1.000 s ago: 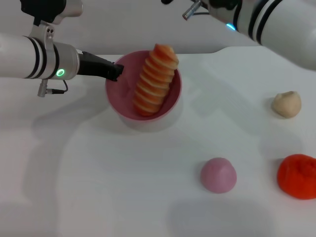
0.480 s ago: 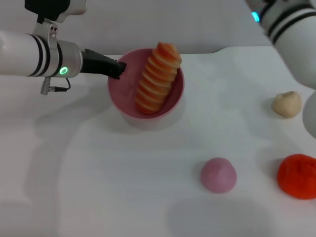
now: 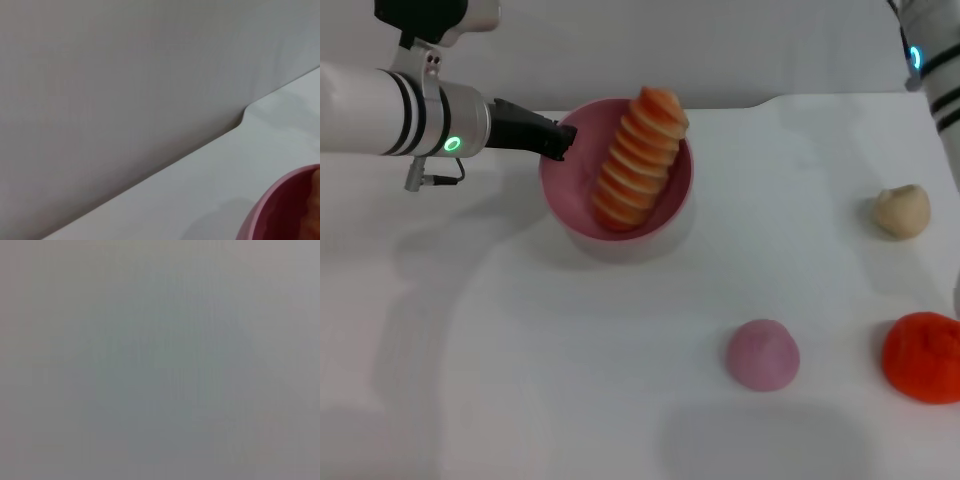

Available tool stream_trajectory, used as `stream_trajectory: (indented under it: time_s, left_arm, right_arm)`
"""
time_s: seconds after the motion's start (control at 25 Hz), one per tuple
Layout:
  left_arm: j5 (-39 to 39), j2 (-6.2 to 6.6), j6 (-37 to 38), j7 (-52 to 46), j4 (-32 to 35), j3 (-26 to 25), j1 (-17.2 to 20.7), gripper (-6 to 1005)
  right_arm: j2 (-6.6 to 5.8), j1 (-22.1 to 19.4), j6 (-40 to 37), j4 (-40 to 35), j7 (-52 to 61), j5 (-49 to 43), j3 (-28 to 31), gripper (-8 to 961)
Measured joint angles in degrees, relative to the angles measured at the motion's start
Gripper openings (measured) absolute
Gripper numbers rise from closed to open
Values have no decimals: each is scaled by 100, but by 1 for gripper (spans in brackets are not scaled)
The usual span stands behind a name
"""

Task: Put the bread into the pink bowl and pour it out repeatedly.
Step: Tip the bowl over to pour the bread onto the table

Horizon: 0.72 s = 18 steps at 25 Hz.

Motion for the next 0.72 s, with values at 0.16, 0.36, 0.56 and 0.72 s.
stream_trajectory:
  time_s: [0.16,0.36,0.56,0.72]
  left_arm:
    - [0,0,-53,0,-2,61,-9,47]
    - [-38,-22,-198,0,-2,216,-40,47]
    - [-69,-61,-433,0,6,604,-116,47]
    - [-71,-83,-631,0,49,1174,-241,47]
  right_arm:
    - [-15,-5,111,172,4,-18,-24,539]
    - [-16,9,136,392,14,-25,4,539]
    - [-15,-3,195,533,18,-25,227,539]
    - [-18,-16,210,746,20,-5,650,539]
